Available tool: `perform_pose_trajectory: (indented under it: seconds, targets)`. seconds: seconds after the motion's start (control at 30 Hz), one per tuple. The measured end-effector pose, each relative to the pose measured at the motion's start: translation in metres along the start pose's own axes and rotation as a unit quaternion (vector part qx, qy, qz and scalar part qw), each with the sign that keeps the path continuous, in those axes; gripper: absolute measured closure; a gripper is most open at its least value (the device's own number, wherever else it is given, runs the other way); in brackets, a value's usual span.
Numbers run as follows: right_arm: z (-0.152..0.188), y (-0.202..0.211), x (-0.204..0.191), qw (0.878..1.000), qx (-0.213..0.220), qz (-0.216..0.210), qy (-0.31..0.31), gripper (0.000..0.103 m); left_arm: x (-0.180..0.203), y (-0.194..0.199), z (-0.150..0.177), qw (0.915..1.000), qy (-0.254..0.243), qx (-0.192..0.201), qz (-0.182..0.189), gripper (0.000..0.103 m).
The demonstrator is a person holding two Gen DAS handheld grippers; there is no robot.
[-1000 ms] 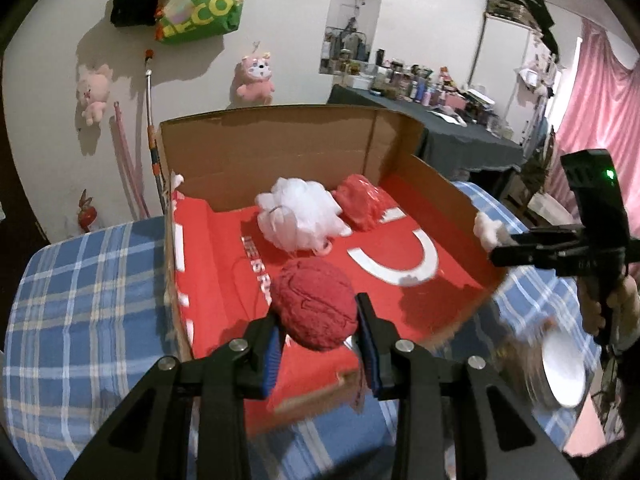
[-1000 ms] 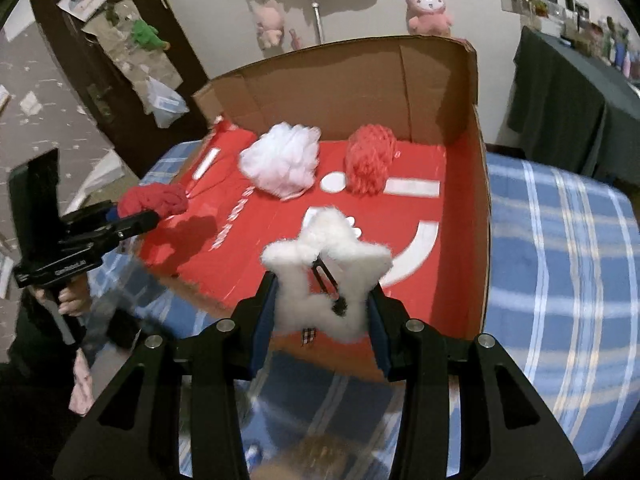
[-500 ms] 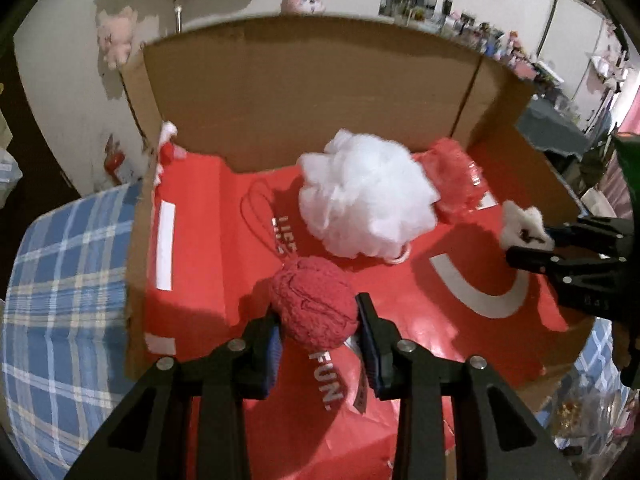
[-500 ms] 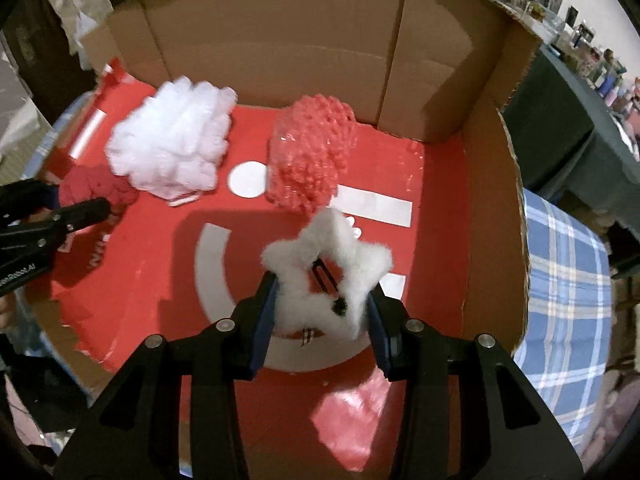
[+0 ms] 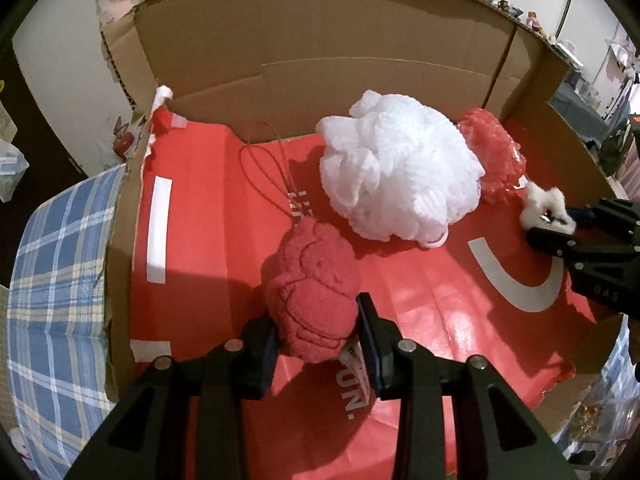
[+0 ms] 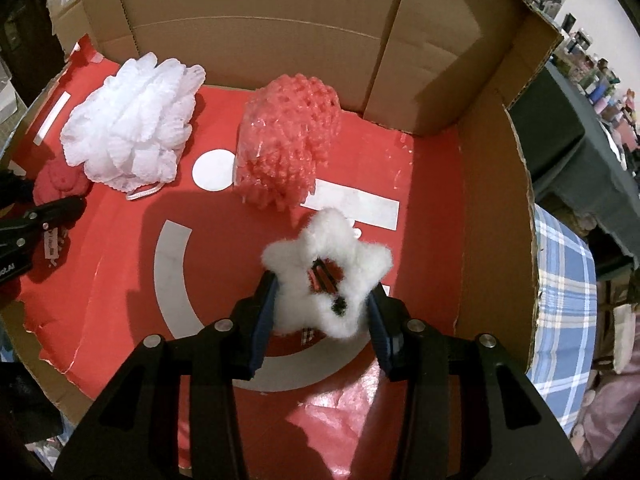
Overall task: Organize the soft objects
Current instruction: 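Open both tools to drop the red pouch and star plush into the box, then move both tools back toward the soft items left on the table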
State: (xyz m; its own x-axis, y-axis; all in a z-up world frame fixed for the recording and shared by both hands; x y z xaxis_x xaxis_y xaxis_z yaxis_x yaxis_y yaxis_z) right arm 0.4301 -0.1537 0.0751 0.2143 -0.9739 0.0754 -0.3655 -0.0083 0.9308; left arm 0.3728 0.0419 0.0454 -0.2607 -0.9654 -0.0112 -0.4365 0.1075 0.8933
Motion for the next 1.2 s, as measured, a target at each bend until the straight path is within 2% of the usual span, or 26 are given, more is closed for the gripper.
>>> perform_pose_trajectory:
  seconds: [0.07, 0.2, 0.57, 0.63, 0.7, 0.83, 1.07, 1.2]
  targets:
    - [0.0, 0.0, -0.001, 1.0, 0.006, 0.006, 0.011, 0.057, 0.0, 0.001, 0.0, 1.0, 0.0, 0.0, -0.001, 0.063]
    - [0.003, 0.002, -0.008, 1.0, 0.012, 0.011, 0.025, 0.051, 0.003, 0.002, -0.004, 1.0, -0.001, 0.002, -0.001, 0.053]
    - [0.012, 0.013, -0.013, 0.999, 0.016, 0.022, 0.037, 0.05, 0.02, 0.022, -0.005, 0.9994, -0.024, 0.026, -0.004, 0.034]
    - [0.012, 0.018, -0.018, 0.999, 0.021, 0.026, 0.039, 0.043, 0.02, 0.028, -0.008, 0.9992, -0.024, 0.031, -0.002, 0.029]
    - [0.017, 0.027, -0.021, 0.998, 0.027, 0.024, 0.041, 0.039, 0.022, 0.037, -0.008, 0.999, -0.024, 0.037, -0.007, 0.023]
    - [0.025, 0.047, -0.026, 0.998, 0.038, 0.024, 0.044, 0.039, 0.026, 0.054, -0.003, 0.9981, -0.024, 0.056, -0.006, 0.022]
    - [0.045, 0.111, -0.033, 0.996, 0.077, 0.015, 0.046, 0.039, 0.035, 0.099, 0.014, 0.9962, -0.025, 0.083, 0.002, 0.01]
    - [0.058, 0.147, -0.035, 0.993, 0.11, 0.011, 0.045, 0.031, 0.035, 0.124, 0.024, 0.9933, -0.029, 0.112, 0.004, 0.005]
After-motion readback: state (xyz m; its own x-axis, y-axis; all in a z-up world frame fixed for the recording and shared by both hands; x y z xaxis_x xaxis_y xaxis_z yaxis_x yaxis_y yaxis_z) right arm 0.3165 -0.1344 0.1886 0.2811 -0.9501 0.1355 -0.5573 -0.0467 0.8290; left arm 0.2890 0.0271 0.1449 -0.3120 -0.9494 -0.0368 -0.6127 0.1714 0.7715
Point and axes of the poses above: each gripper's, at about its wrist camera, not at the fingertips, and y roughly against the way its jaws point, x to its right, z to its underside, the point moved 1 cm from there along -y, roughly the way its jaws point, and after that the axes turned 4 degrees about -y, right-handed, at the moved point
